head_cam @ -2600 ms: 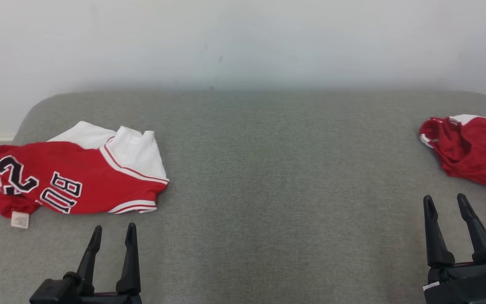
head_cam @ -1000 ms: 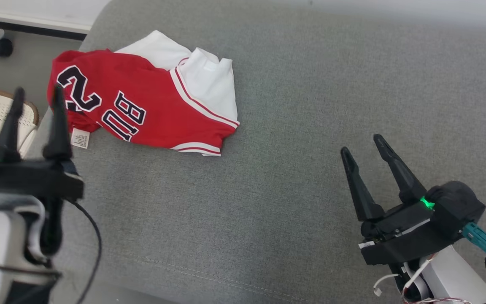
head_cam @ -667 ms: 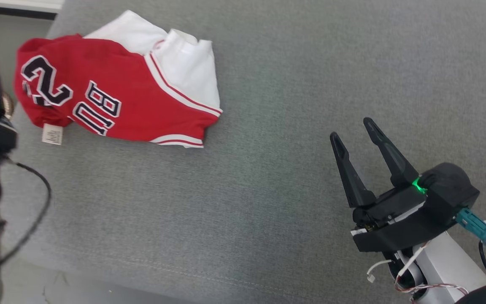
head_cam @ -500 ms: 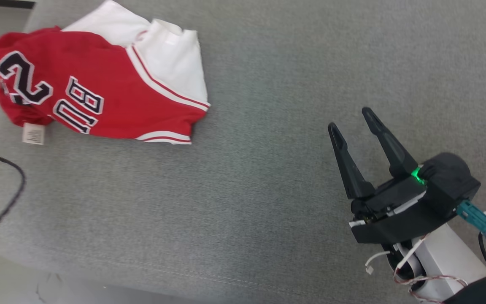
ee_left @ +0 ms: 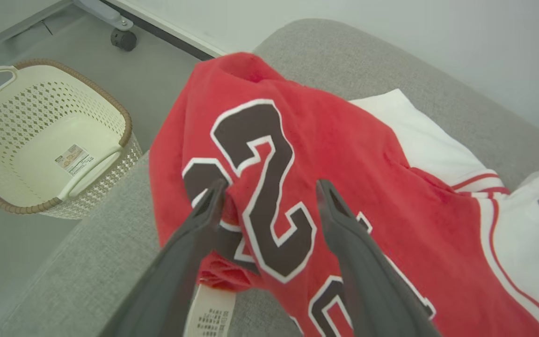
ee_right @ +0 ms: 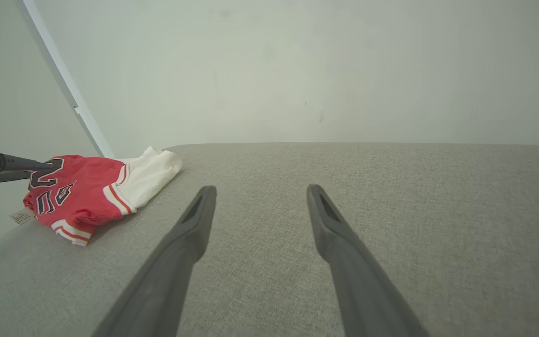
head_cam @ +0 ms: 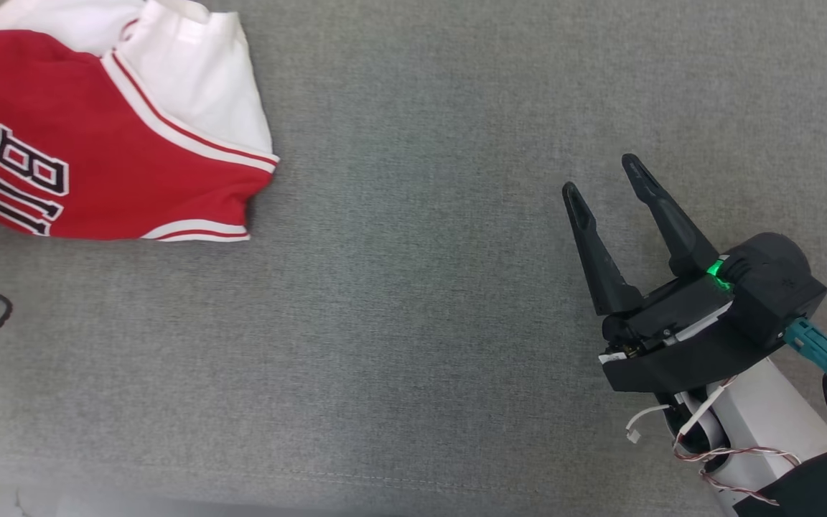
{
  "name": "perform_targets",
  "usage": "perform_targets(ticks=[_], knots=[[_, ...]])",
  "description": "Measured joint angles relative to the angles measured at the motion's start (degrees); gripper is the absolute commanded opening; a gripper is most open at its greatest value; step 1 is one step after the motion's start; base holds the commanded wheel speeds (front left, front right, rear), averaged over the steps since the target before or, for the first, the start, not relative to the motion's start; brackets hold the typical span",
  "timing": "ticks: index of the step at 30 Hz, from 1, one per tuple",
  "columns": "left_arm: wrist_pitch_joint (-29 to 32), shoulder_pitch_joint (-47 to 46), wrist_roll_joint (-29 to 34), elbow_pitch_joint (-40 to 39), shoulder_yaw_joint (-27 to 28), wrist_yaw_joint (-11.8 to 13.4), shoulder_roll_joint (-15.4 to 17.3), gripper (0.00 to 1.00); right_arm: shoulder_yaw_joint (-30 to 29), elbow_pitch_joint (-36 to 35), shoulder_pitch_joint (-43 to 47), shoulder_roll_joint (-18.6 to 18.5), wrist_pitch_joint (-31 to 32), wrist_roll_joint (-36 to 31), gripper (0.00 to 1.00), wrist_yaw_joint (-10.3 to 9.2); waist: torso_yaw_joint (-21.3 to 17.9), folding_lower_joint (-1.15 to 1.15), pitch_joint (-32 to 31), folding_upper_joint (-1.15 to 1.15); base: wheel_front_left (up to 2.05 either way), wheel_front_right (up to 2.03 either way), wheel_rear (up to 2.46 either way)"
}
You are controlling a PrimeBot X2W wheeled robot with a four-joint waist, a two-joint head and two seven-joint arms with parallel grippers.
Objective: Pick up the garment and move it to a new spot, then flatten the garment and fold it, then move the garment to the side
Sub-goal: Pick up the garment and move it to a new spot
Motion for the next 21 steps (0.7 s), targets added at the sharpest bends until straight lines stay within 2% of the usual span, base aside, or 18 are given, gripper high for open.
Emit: perform_targets(ticks=[10,14,15,16,17,18,21], knots=[[7.8,-1.6,-0.2,7.4,-2.4,0.5,-1.1,1.0,-1.1,0.7,-0.8,-1.2,0.0,-0.3,1.0,0.08,-1.1,0.0,1.3,0.0,0.0,0.0,0.0],[10.1,-2.5,0.1,8.7,-3.7,-0.4,-0.8,1.0,-1.1,0.9,-0.8,-1.0,0.0,-0.3,1.0,0.09,-1.1,0.0,1.2,0.0,0.0,0.0,0.0],[10.5,-2.7,0.1,8.9,-3.9,-0.5,-0.8,0.8,-1.2,0.9,-0.8,-1.0,0.0,-0.3,1.0,0.27,-1.1,-0.01,1.2,0.0,0.0,0.0,0.0],[10.8,-2.9,0.1,9.1,-4.1,-0.6,-0.7,0.51,-1.3,0.9,-0.8,-1.0,0.0,-0.3,1.0,0.35,-1.2,-0.01,1.1,0.0,0.0,0.0,0.0],[11.1,-3.2,0.2,9.2,-4.4,-0.9,-0.6,0.17,-1.3,1.0,-0.8,-0.9,0.0,-0.3,1.0,0.49,-1.2,0.0,1.1,0.0,0.0,0.0,0.0],[11.1,-3.4,0.5,9.3,-4.6,-1.0,-0.6,0.0,-1.4,1.0,-0.8,-0.9,0.0,-0.3,1.0,0.49,-1.2,0.0,1.0,0.0,0.0,0.0,0.0],[11.1,-4.0,0.5,10.0,-4.7,-1.5,-0.6,0.0,-1.6,1.6,-0.8,-0.7,0.0,-0.3,1.0,0.49,-1.3,0.0,0.7,0.0,0.0,0.0,0.0]])
